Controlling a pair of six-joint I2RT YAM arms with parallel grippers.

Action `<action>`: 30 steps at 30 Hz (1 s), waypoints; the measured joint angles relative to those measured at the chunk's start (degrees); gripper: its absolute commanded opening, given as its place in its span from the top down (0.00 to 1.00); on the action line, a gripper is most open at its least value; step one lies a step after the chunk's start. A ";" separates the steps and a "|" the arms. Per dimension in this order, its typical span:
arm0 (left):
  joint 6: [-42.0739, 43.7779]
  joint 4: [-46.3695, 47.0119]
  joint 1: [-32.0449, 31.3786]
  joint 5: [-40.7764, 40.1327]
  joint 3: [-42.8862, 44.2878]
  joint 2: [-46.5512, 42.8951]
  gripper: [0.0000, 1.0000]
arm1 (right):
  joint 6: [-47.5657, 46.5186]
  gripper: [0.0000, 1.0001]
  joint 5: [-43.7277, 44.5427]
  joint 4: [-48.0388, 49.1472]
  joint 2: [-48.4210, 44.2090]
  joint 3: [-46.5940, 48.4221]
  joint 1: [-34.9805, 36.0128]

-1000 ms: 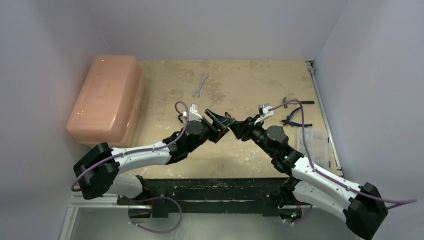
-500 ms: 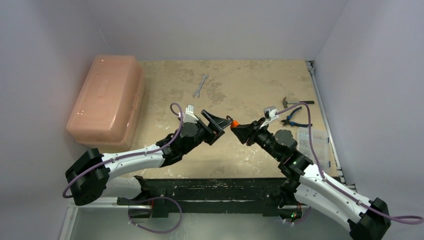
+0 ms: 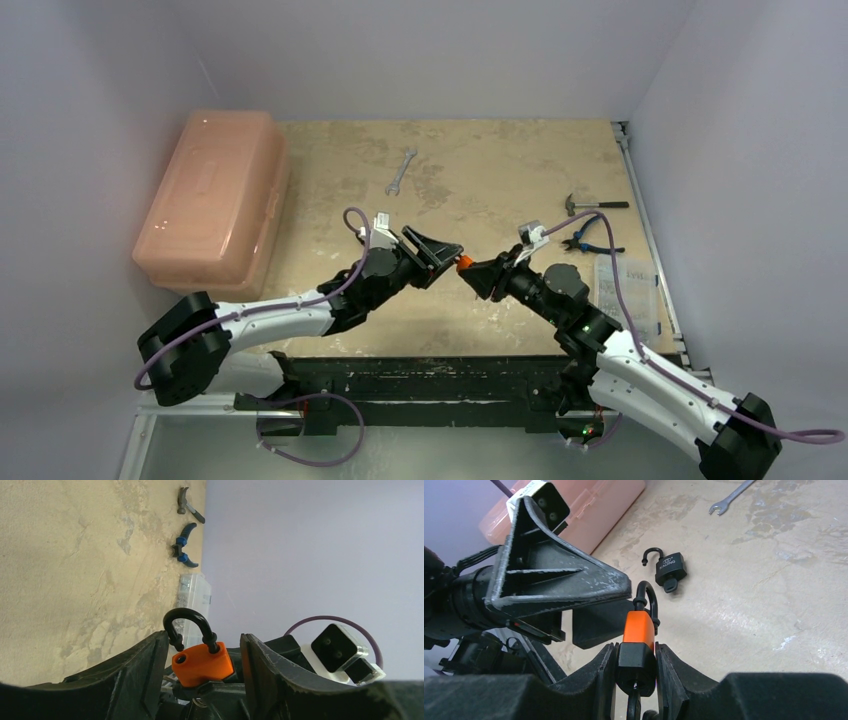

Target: Unlock with the key

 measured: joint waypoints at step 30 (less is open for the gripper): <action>0.46 16.13 1.31 4.70 -1.92 8.22 0.71 | 3.58 1.00 -5.09 7.87 0.59 -5.05 -0.15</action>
